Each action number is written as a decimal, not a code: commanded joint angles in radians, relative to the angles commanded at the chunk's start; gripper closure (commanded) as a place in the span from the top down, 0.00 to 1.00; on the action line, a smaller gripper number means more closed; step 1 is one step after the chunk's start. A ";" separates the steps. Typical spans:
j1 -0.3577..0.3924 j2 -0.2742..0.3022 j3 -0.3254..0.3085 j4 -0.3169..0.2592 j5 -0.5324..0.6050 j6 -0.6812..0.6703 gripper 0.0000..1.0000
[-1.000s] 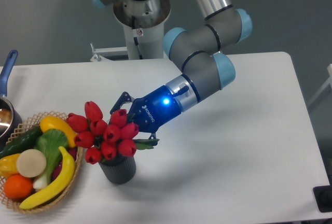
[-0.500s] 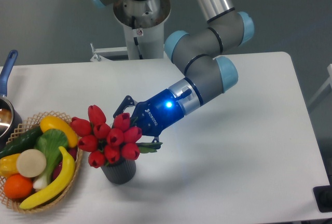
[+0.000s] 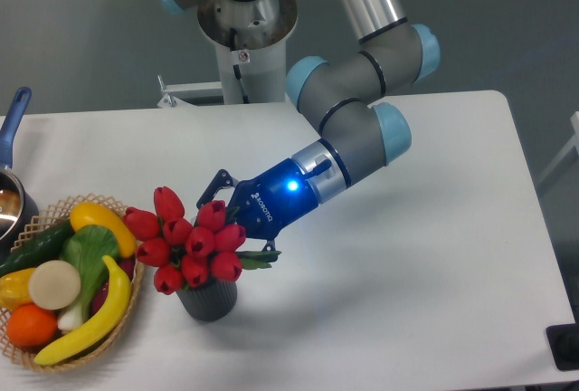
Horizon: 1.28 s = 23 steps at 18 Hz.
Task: Insert the flowers into the vase
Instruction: 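Push the tulips deeper into the vase and straighten the bunch upright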
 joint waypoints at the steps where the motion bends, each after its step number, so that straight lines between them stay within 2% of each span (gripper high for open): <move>1: 0.000 0.000 -0.003 0.000 0.000 0.000 0.40; 11: -0.002 0.005 -0.044 0.000 0.003 0.018 0.40; 23: 0.003 -0.003 -0.063 -0.002 0.006 0.072 0.41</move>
